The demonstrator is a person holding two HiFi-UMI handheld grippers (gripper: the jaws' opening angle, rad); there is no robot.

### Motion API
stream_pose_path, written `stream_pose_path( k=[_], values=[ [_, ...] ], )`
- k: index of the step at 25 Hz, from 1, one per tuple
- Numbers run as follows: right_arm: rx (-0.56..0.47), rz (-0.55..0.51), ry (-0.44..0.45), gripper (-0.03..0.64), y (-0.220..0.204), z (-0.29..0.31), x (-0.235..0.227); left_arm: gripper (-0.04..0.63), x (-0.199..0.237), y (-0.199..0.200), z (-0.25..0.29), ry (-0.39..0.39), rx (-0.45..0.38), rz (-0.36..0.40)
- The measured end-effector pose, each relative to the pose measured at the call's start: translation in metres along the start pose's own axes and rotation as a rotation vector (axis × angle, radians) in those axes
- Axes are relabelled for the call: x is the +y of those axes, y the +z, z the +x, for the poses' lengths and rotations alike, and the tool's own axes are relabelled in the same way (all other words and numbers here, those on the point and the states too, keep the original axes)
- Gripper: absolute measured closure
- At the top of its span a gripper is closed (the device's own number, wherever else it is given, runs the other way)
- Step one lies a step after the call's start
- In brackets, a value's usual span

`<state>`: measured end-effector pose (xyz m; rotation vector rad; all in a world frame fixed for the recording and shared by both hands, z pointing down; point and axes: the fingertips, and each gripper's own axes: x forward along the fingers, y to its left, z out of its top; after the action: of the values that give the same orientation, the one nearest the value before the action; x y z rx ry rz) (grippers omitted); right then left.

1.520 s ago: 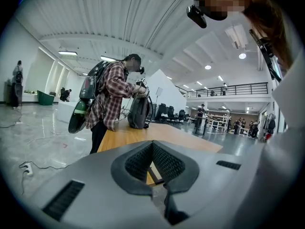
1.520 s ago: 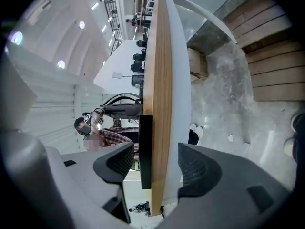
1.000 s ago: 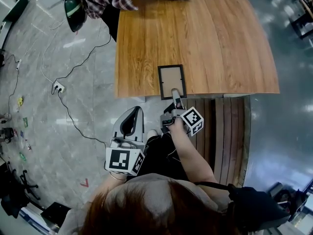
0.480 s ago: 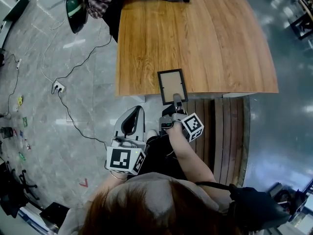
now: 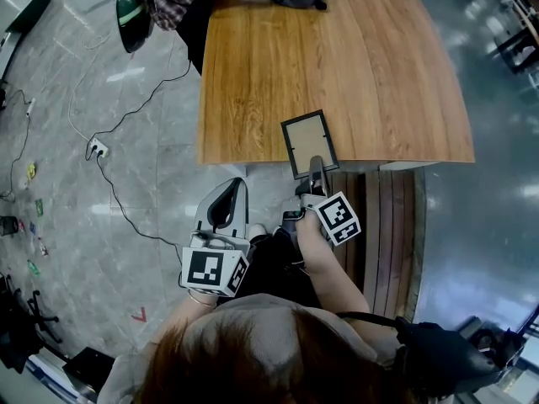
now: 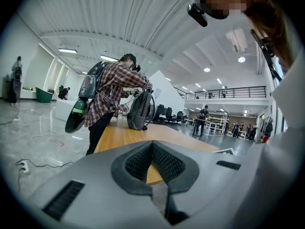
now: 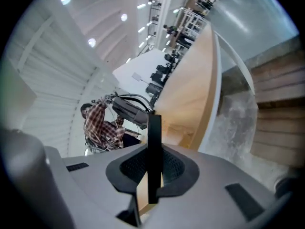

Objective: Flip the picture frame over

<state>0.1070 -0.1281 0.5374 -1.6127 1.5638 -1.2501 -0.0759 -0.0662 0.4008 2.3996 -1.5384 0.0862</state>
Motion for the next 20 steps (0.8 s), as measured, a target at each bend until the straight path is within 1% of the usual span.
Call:
stream_pose_path(
  k=[1,2,5,8,10,14,16,18,20],
  values=[
    [-0.003,-0.107,0.013,0.557,0.006,0.002,0.007,0.589,0.000,0.000,0.000,0.000,0.001,0.000],
    [-0.003,-0.243,0.027,0.557,0.010,0.004,0.016,0.589,-0.001,0.001,0.000,-0.001,0.001,-0.001],
    [-0.011,-0.715,0.068,0.557,0.017,0.011,0.042,0.589,-0.003,0.002,0.001,-0.006,-0.002,-0.004],
    [-0.015,-1.172,0.116,0.557,0.010,0.016,0.067,0.589,0.000,0.001,0.002,0.001,-0.001,-0.009],
    [0.004,-1.423,0.158,0.557,-0.002,0.019,0.079,0.589,0.003,0.001,0.002,0.009,0.002,-0.016],
    [0.033,-1.876,0.275,0.557,-0.036,0.020,0.083,0.589,0.005,0.001,0.001,0.017,0.005,-0.017],
    [0.062,-2.080,0.330,0.557,-0.053,0.018,0.077,0.589,0.007,0.001,0.000,0.020,0.004,-0.013],
    [0.126,-2.224,0.369,0.557,-0.070,0.019,0.066,0.589,0.010,0.001,0.000,0.028,0.005,-0.011],
    [0.208,-2.323,0.393,0.557,-0.085,0.020,0.052,0.589,0.012,0.001,-0.001,0.036,0.007,-0.010]
  ],
)
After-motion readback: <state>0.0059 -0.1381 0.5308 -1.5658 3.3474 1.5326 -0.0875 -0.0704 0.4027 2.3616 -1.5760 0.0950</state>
